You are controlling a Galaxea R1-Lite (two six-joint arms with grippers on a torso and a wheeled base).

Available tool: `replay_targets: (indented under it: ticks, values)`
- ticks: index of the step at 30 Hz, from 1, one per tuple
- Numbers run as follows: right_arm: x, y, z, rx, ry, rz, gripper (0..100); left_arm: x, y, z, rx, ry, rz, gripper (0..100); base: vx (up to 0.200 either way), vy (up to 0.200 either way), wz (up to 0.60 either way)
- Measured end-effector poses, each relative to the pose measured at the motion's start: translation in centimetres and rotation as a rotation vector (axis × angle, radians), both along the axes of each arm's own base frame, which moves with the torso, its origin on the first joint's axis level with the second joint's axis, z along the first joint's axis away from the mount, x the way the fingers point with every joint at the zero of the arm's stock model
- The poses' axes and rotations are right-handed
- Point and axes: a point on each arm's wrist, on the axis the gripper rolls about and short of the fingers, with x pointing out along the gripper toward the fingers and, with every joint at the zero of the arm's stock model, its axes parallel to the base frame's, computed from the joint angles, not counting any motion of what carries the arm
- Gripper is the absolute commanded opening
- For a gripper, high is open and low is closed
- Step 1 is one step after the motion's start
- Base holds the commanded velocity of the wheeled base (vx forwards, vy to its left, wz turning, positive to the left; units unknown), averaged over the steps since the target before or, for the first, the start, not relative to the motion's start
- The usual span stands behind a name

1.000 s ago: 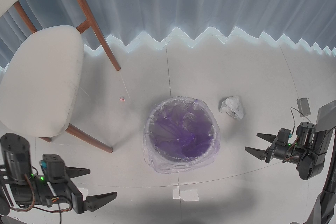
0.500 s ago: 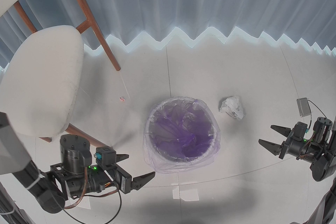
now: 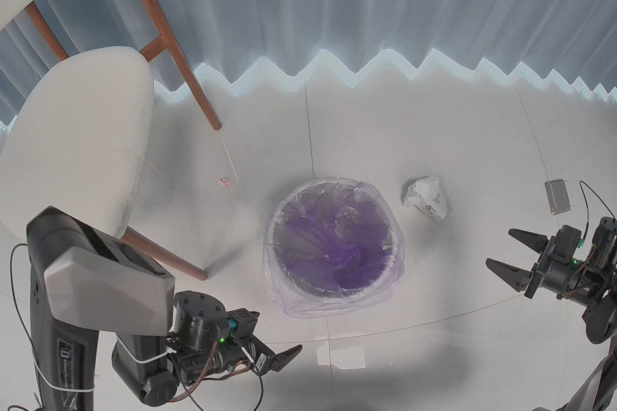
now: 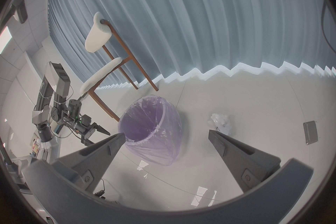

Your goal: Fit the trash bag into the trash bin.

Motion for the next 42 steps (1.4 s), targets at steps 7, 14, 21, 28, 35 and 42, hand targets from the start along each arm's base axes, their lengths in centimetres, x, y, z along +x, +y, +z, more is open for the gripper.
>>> replay_targets:
  ticks: [7, 14, 21, 28, 35, 42]
  values:
    - [-0.3, 0.2, 0.3, -0.002, -0.009, 0.004, 100, 1.4, -0.8, -1.9, 0.098, -0.07, 0.037, 100, 0.0, 0.0, 0.0]
    - [-0.4, 0.2, 0.4, -0.004, -0.014, 0.004, 100, 4.3, -2.8, -2.7, 0.073, -0.166, 0.065, 100, 0.0, 0.0, 0.0]
    - [-0.5, 0.2, 0.5, -0.006, -0.02, 0.005, 100, 5.5, -3.8, -3.7, 0.069, -0.194, 0.101, 100, 0.0, 0.0, 0.0]
    - [-0.7, 0.3, 0.7, -0.006, -0.024, 0.003, 100, 6.3, -4.2, -4.4, 0.064, -0.206, 0.119, 0, 0.0, 0.0, 0.0]
    - [-0.9, 0.3, 0.8, -0.007, -0.029, 0.001, 100, 6.6, -4.2, -5.3, 0.061, -0.19, 0.153, 0, 0.0, 0.0, 0.0]
    - [-1.1, 0.3, 0.8, -0.007, -0.028, 0.0, 100, 6.6, -4.0, -5.9, 0.069, -0.177, 0.167, 0, 0.0, 0.0, 0.0]
